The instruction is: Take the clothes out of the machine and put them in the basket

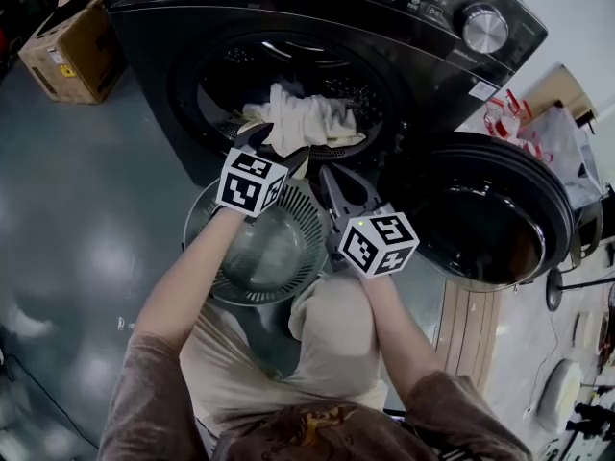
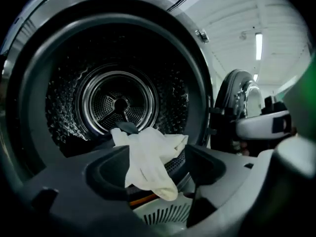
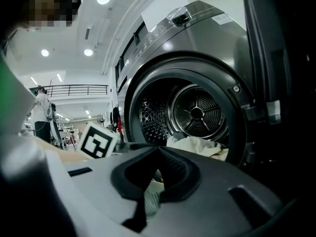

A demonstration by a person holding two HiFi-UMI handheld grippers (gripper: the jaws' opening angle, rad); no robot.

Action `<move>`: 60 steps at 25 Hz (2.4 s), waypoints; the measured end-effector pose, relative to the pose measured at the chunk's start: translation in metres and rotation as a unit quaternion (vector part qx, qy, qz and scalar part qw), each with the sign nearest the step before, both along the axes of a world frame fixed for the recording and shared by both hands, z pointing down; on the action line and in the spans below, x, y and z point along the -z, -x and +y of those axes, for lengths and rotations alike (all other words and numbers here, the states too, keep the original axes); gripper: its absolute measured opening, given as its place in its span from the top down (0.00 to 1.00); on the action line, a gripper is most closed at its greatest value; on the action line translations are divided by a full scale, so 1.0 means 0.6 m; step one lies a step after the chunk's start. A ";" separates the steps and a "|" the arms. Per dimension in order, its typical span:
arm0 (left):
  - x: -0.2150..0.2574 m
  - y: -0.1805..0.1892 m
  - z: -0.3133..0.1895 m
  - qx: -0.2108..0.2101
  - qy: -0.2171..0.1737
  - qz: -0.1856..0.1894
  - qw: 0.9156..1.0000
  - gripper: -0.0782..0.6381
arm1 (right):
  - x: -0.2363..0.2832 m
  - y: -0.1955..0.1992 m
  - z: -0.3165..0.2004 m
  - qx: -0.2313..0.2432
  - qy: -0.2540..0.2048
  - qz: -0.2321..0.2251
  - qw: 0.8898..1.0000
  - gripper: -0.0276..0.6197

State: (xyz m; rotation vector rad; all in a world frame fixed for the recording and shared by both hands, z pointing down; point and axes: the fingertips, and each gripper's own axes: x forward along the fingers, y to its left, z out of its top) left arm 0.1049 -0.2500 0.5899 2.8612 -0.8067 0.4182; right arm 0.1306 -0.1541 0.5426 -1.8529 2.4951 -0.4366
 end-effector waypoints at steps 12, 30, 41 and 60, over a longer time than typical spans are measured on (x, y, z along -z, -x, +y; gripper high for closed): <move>-0.077 -0.088 -0.128 0.033 0.004 -0.052 0.998 0.40 | 0.005 -0.026 0.025 -0.013 0.008 0.000 1.000 0.96; -0.019 0.019 -0.011 0.026 0.046 0.000 0.999 0.85 | -0.002 -0.025 0.022 -0.019 0.010 0.015 1.000 0.96; 0.039 0.108 0.120 -0.001 0.065 0.032 0.997 0.85 | -0.005 -0.023 0.008 -0.027 0.005 0.039 0.999 0.96; 0.044 0.229 0.217 0.021 0.055 0.006 0.998 0.81 | 0.007 -0.002 -0.005 -0.041 -0.013 0.059 0.997 0.96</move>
